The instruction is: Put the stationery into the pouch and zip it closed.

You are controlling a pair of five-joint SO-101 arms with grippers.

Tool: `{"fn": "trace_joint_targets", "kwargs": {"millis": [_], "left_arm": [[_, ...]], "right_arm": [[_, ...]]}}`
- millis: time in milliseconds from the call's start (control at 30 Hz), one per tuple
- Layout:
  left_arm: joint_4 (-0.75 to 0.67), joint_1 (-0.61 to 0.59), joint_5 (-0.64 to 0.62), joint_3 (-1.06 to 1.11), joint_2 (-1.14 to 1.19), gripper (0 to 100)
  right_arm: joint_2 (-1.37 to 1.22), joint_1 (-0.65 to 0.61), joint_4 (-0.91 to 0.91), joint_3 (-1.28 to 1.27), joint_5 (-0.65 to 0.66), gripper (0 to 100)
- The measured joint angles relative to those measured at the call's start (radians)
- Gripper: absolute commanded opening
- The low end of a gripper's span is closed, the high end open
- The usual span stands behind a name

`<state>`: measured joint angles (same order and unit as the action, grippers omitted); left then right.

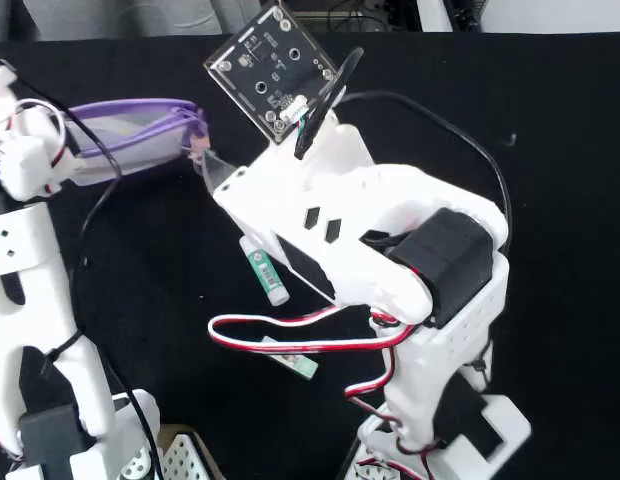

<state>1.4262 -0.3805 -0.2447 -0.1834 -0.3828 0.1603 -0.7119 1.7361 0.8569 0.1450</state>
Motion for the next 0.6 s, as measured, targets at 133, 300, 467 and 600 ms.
{"fn": "trace_joint_targets", "kwargs": {"millis": [133, 300, 467, 600], "left_arm": [[-0.003, -0.049, 0.000, 0.000, 0.000, 3], [-0.028, -0.086, 0.000, 0.000, 0.000, 3], [-0.031, -0.106, 0.000, 0.000, 0.000, 3], [-0.031, -0.106, 0.000, 0.000, 0.000, 3]], "right_arm": [[0.049, 0.000, 0.000, -0.186, -0.009, 17.7], [0.055, 0.000, -0.009, -0.489, -0.009, 17.7], [0.055, 0.000, -0.163, -0.818, -0.012, 17.7], [0.055, 0.000, -0.338, -1.051, -0.018, 17.7]]}}
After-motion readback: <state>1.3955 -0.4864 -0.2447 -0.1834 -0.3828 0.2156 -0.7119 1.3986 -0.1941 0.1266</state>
